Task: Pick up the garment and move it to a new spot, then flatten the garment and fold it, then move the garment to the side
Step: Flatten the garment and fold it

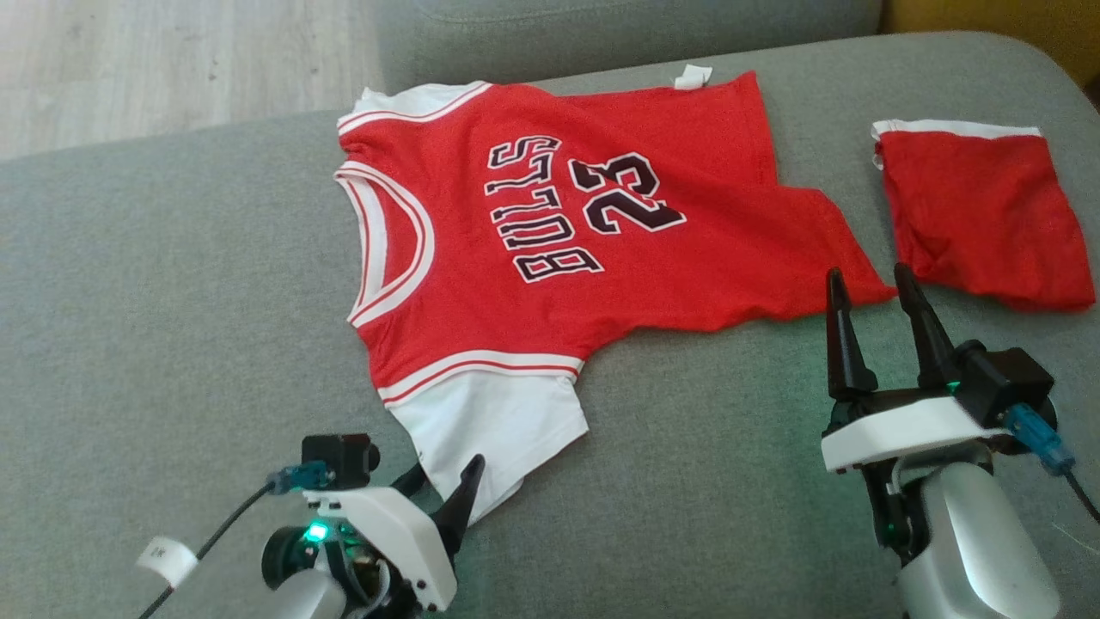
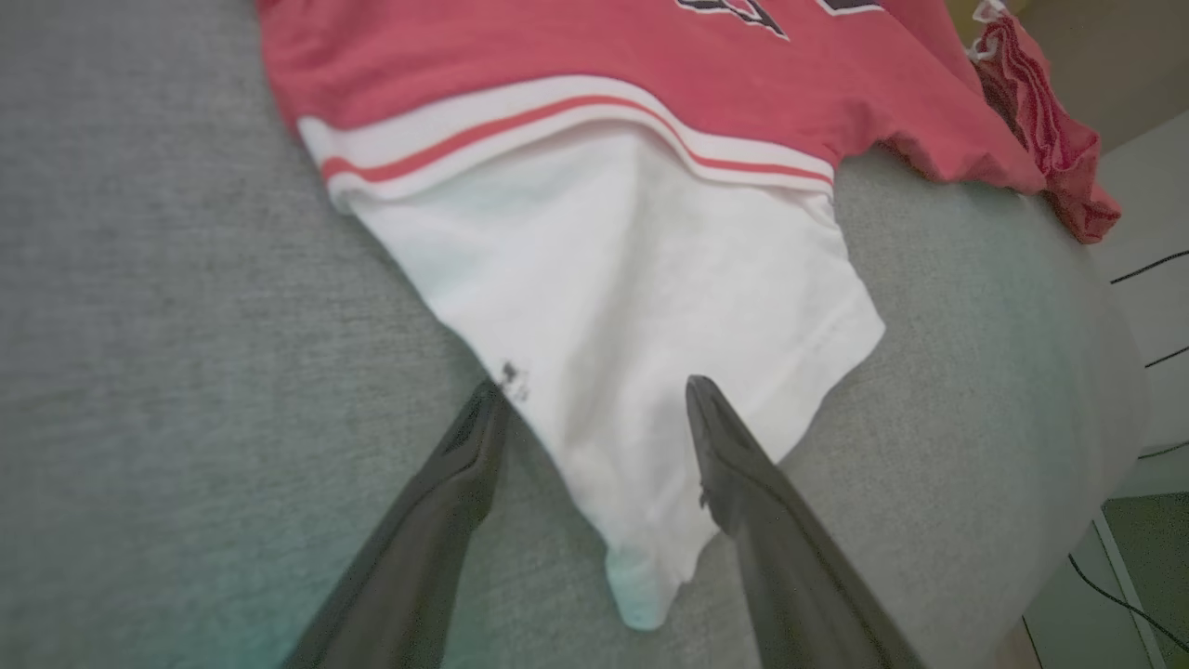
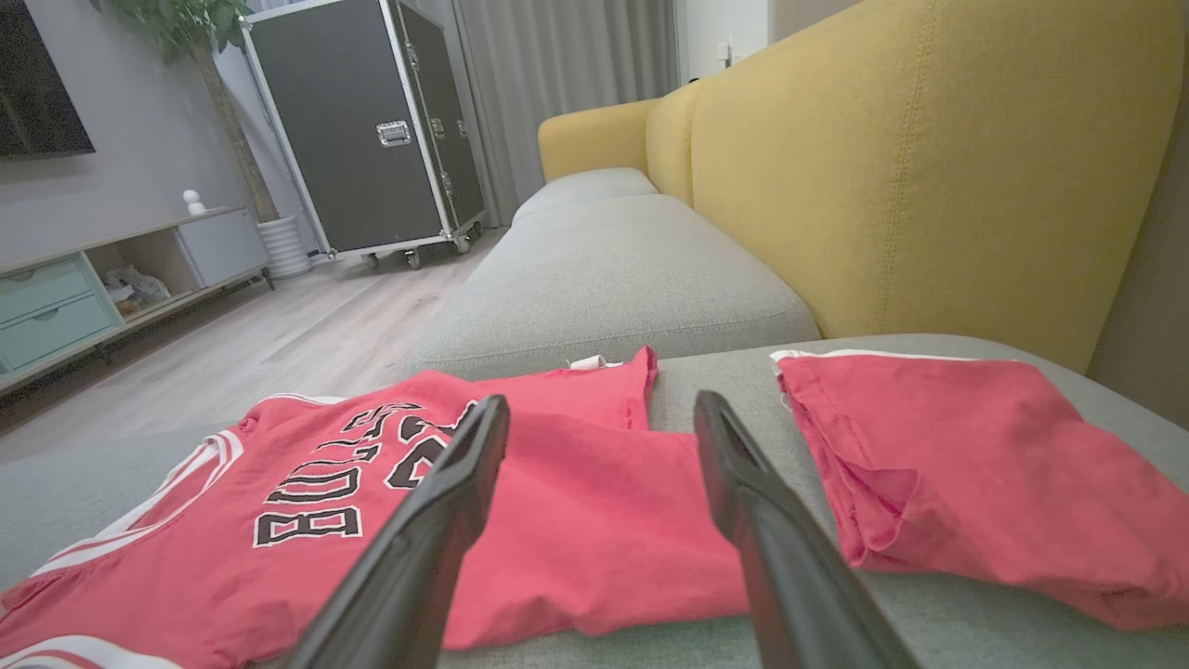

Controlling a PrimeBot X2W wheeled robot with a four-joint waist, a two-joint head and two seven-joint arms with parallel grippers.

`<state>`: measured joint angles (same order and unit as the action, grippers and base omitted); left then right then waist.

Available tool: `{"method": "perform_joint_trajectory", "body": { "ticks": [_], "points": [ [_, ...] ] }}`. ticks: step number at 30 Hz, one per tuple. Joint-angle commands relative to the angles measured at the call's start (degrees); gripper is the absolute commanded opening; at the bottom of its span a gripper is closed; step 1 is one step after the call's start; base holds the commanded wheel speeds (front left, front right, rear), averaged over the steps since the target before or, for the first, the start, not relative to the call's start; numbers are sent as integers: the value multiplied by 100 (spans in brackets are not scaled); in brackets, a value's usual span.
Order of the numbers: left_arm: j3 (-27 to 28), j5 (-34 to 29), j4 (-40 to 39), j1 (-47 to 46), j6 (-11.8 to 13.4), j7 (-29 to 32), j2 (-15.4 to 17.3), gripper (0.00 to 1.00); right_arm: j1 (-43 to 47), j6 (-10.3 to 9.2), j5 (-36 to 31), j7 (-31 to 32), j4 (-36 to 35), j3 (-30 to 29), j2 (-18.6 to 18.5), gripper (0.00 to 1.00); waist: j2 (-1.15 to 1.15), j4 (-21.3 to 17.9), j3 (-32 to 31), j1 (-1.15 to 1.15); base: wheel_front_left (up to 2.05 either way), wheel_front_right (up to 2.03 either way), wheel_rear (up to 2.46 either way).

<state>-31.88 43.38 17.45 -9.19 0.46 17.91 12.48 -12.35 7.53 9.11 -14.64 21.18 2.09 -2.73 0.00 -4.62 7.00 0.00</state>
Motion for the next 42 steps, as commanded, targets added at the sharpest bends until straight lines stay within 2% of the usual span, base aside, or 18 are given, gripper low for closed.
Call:
{"method": "perform_joint_trajectory", "body": {
  "ticks": [1, 4, 5, 6, 9, 13, 21, 26, 31, 35, 42],
  "points": [
    [99, 33, -94, -177, -18, 63, 61, 100, -254, -4, 35, -36, -211, 151, -15, 100, 0, -36, 44, 0, 0, 0, 0],
    [41, 76, -77, -220, -83, 165, 45, 100, -277, -4, 32, -36, -229, 130, -15, 100, 0, -77, 89, 0, 0, 0, 0],
    [16, 93, -64, -232, -115, 213, 48, 46, -283, -4, 30, -36, -235, 117, -15, 100, 0, -88, 98, 0, 0, 0, 0],
    [-13, 93, -58, -249, -154, 246, 63, 0, -290, -4, 29, -36, -240, 107, -15, 100, 0, -97, 108, 0, 0, 0, 0],
    [-27, 85, -60, -289, -223, 255, 128, 0, -306, -4, 11, -36, -237, 71, -15, 100, 0, -106, 112, 0, 0, 0, 0],
    [175, 128, -120, -350, -172, 7, 156, 0, -312, -4, -42, -36, -166, 7, -15, 100, 0, -85, 79, 0, 0, 0, 0],
    [693, 12, -455, -506, 11, -866, 283, 0, -435, -4, -260, 24, 442, -220, -15, 100, 0, 36, -7, 0, 0, 0, 0],
    [950, -151, -785, -605, 65, -1483, 350, 0, -682, -4, -444, 417, 1038, -598, -15, 100, 0, 123, 6, 0, 0, 0, 0],
    [990, -305, -964, -651, -25, -1987, 329, 0, -864, -4, -751, 876, 1617, -760, -15, 100, 0, 218, 17, 0, 0, 0, 0],
    [968, -420, -974, -671, -65, -2265, 301, 0, -935, -4, -735, 1141, 1993, -865, -15, 100, 0, 275, 41, 0, 0, 0, 0],
    [931, -462, -886, -710, -103, -2396, 283, 0, -989, -4, -502, 1259, 2327, -582, -15, 100, 0, 296, 67, 0, 0, 0, 0]
  ]
}}
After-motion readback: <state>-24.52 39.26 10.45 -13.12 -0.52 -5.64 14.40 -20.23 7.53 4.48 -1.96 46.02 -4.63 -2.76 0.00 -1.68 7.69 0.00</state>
